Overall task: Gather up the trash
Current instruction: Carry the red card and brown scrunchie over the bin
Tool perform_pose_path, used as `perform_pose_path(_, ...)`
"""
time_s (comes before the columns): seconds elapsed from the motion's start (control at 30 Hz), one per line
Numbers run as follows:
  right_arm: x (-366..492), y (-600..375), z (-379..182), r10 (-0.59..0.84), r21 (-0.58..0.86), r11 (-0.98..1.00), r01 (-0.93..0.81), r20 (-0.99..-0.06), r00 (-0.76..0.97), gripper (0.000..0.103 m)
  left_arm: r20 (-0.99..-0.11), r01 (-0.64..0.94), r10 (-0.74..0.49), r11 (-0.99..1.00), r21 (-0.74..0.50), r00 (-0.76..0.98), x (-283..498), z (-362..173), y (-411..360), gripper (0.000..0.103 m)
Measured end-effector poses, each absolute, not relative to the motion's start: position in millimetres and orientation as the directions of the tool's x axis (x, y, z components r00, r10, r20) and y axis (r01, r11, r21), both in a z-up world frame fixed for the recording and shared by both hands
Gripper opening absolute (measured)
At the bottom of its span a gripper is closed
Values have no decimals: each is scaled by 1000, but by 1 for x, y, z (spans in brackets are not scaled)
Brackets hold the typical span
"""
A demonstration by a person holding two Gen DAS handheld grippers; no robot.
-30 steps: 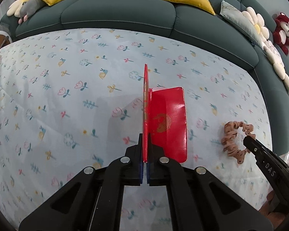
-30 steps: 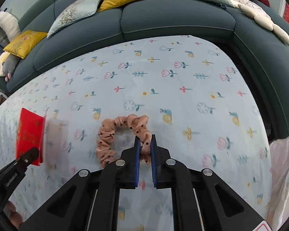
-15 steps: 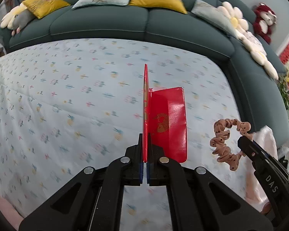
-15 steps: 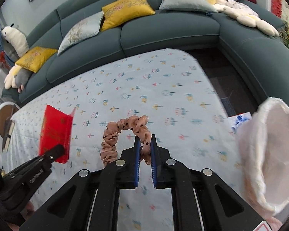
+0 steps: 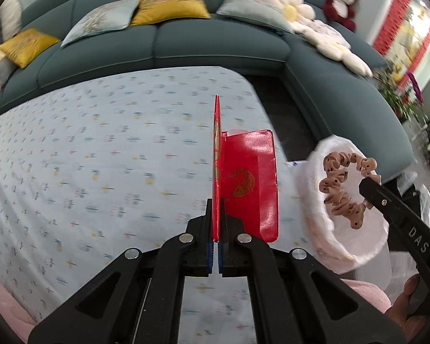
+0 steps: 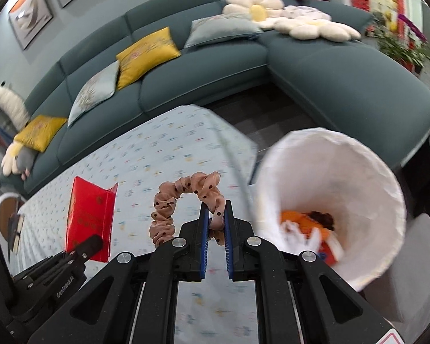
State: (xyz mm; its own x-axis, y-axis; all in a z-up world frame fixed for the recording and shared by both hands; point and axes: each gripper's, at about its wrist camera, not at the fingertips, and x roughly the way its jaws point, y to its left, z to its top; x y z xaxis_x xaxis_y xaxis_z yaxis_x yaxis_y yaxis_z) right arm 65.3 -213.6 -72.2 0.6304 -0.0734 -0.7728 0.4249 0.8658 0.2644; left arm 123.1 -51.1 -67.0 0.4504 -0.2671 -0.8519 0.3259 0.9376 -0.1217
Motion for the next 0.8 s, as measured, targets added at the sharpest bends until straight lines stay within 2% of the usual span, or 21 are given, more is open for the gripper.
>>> perform_pose_path(0.8,-12,-301,-85,-147,307,773,555,-764,629,10,-852,503,-313,862,-69,420,72,-62,-161,1)
